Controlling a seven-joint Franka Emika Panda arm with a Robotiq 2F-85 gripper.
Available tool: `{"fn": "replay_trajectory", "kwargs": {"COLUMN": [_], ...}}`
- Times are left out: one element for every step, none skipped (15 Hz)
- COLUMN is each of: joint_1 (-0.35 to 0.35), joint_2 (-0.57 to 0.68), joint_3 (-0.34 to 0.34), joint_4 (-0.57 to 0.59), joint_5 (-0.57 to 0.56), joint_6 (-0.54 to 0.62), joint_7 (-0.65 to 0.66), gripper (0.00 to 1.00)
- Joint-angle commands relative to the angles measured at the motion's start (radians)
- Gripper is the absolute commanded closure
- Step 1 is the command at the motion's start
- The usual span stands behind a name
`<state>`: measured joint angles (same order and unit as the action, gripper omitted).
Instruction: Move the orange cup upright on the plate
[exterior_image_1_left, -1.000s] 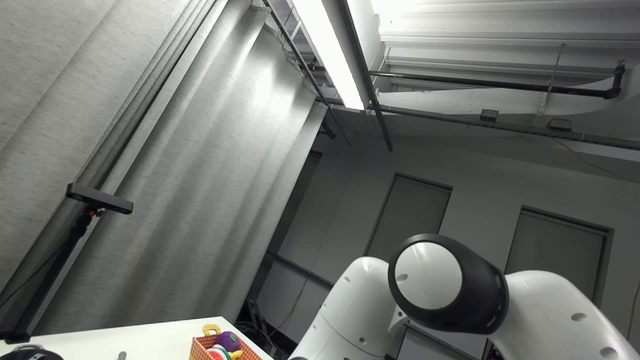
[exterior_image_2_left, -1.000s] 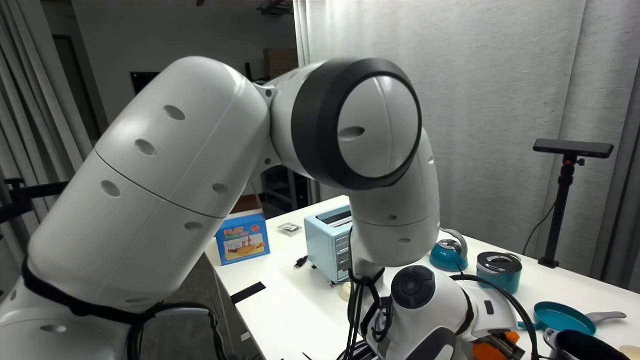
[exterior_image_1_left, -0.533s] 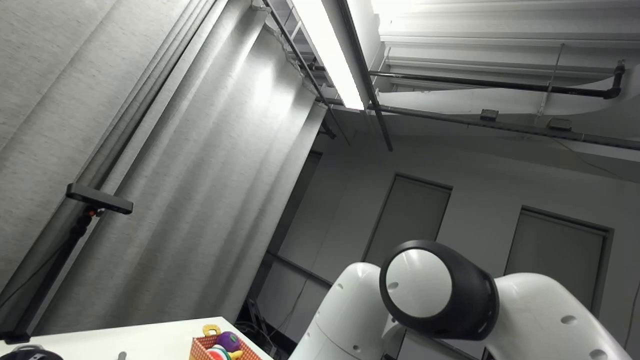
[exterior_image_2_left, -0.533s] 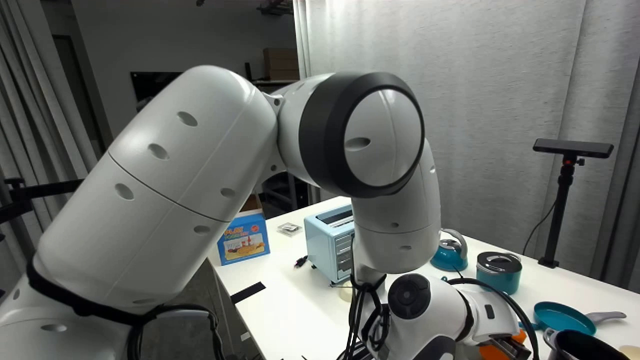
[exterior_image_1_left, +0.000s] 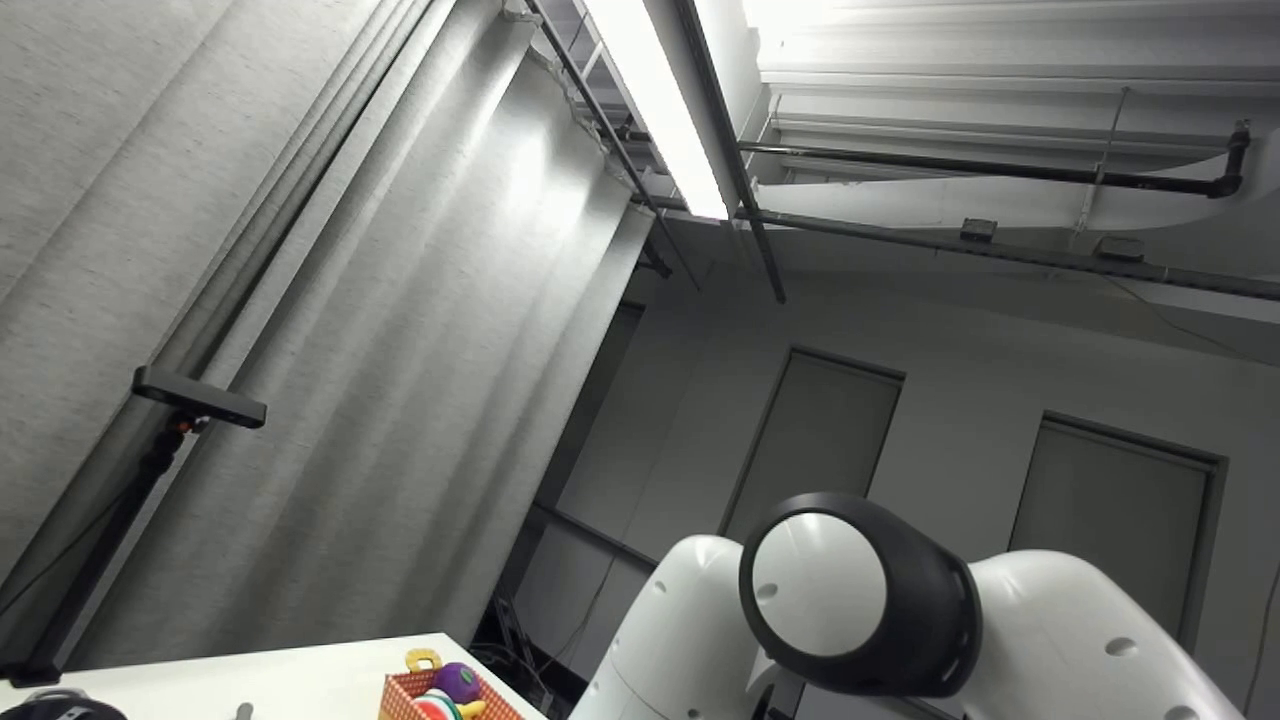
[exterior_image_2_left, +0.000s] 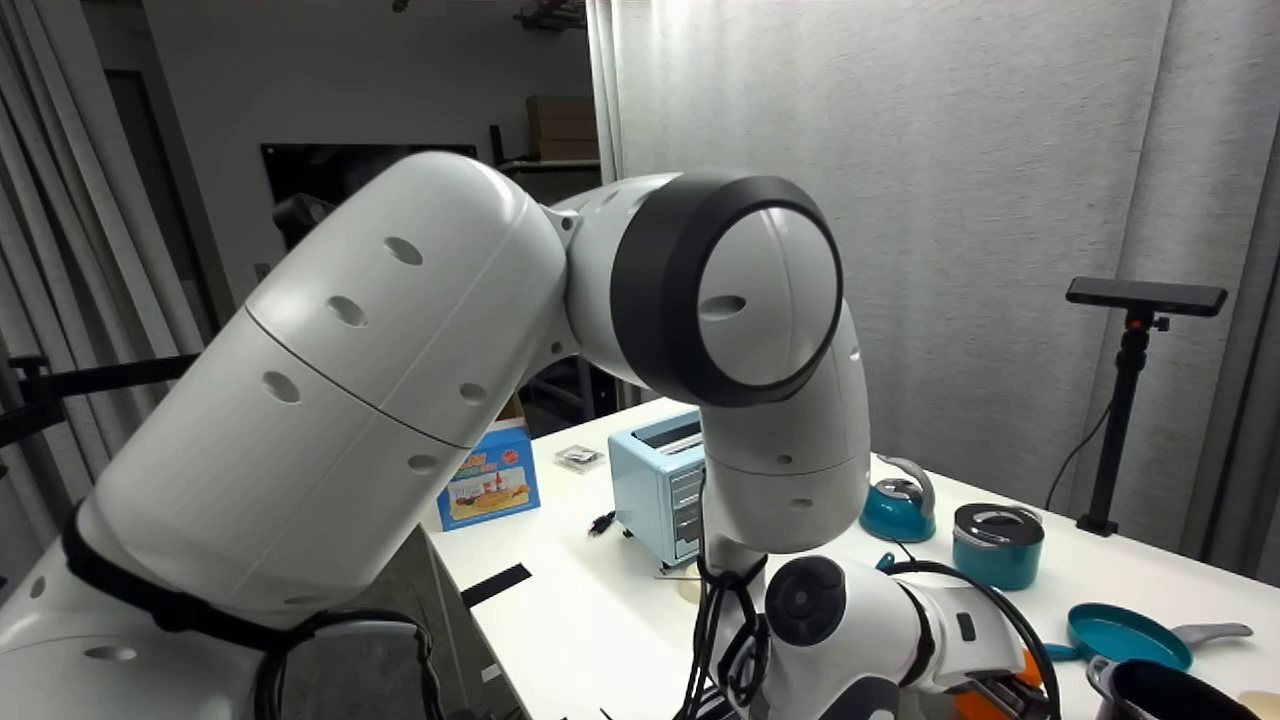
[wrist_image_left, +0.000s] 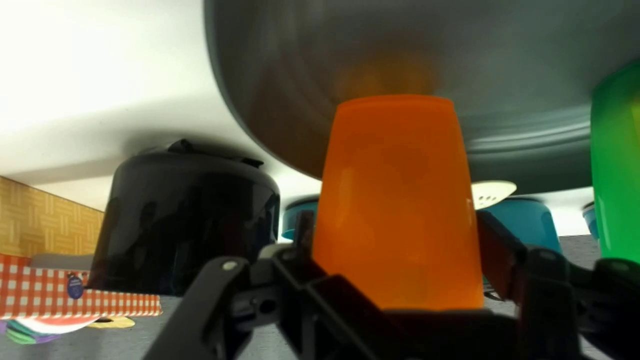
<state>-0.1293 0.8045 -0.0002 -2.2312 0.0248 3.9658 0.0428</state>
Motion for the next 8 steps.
{"fn": "replay_trajectory", "kwargs": {"joint_1": [0.037,0.041,0.046,0.052,0.056,0.060,0.063,0.066], "joint_2": [0.012,0.008,0.003,-0.002,-0.006,-0.009,-0.016,-0.025], "joint_3": [-0.025,-0.027,-0.030,-0.032,-0.034,-0.036,-0.038,-0.038], "joint_4": [0.011,0.007,0.001,-0.003,-0.008,-0.011,-0.017,-0.025], "joint_5": [0.031,0.034,0.038,0.043,0.048,0.055,0.058,0.058], "joint_6": [0.031,0.031,0.032,0.034,0.035,0.035,0.032,0.022], "joint_7": [-0.011,-0.012,-0.013,-0.015,-0.015,-0.016,-0.016,-0.016], "gripper": [0.00,0.00,0.00,0.00,0.00,0.00,0.00,0.00]}}
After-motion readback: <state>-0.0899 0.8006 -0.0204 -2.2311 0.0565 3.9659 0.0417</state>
